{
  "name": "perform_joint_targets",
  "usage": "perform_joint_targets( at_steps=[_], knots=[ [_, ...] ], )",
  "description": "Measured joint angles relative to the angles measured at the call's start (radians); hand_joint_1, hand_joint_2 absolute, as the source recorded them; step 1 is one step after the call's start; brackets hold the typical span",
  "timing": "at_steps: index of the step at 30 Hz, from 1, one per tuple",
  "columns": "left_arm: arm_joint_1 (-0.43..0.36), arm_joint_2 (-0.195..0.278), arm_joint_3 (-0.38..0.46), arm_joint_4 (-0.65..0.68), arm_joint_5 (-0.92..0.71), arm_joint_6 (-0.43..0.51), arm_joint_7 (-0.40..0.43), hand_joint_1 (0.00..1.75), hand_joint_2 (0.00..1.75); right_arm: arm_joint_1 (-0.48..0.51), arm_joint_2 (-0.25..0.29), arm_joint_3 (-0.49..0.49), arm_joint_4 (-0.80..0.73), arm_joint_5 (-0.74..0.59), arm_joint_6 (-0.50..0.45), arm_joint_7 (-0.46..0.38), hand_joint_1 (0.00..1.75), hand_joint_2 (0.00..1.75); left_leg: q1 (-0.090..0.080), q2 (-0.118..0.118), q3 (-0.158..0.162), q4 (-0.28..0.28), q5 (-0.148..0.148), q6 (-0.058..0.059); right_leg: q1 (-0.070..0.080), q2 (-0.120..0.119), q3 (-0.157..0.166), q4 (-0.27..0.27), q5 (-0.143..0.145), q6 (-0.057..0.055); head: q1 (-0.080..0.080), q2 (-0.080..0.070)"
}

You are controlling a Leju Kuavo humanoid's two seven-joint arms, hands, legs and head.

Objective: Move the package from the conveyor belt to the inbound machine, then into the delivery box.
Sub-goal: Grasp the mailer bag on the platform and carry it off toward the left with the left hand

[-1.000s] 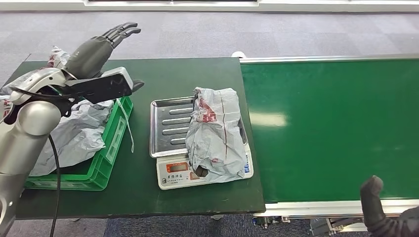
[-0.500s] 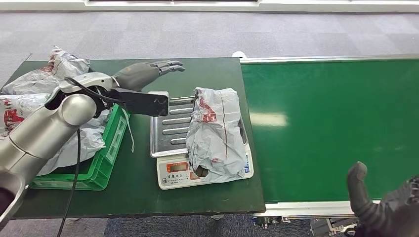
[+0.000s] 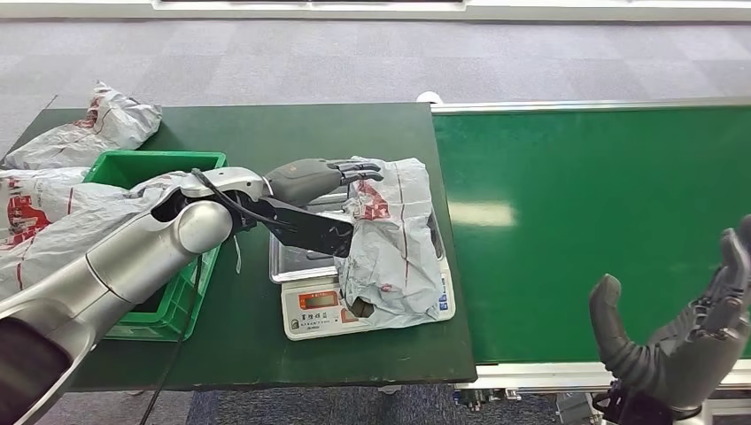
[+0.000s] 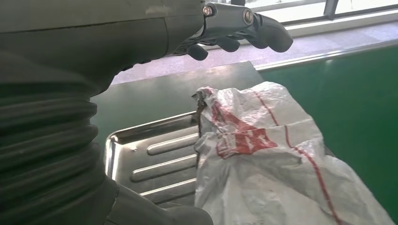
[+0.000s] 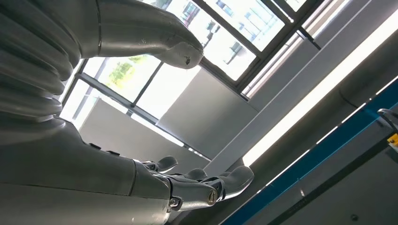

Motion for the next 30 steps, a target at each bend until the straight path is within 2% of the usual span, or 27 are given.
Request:
perform_joint_targets(
  at_steps=[10, 24, 30],
  knots=[
    [0.000, -0.157, -0.017, 0.154, -0.009, 0.154, -0.016, 0.00, 1.75, -0.076, -0.009, 0.093, 0.017, 0.003, 0.000, 0.034, 0.00, 1.75, -0.001, -0.001, 0.000, 0.000, 0.000, 0.000, -0.001, -0.001, 0.000, 0.000, 0.001, 0.001, 0.000, 0.000],
    [0.026, -0.314, -0.017, 0.412, -0.127, 0.291, -0.059, 0.00, 1.75, -0.136, -0.010, 0.186, 0.040, -0.010, 0.001, 0.029, 0.00, 1.75, -0.001, -0.001, 0.000, 0.000, 0.000, 0.000, -0.001, -0.001, 0.000, 0.000, 0.000, 0.001, 0.000, 0.000],
    [0.040, -0.351, -0.017, 0.489, -0.142, 0.300, -0.065, 0.00, 1.75, -0.144, -0.010, 0.212, 0.045, -0.011, 0.001, 0.031, 0.00, 1.75, -0.001, -0.001, 0.000, 0.000, 0.000, 0.000, -0.001, -0.001, 0.000, 0.000, 0.000, 0.001, 0.000, 0.000]
  ],
)
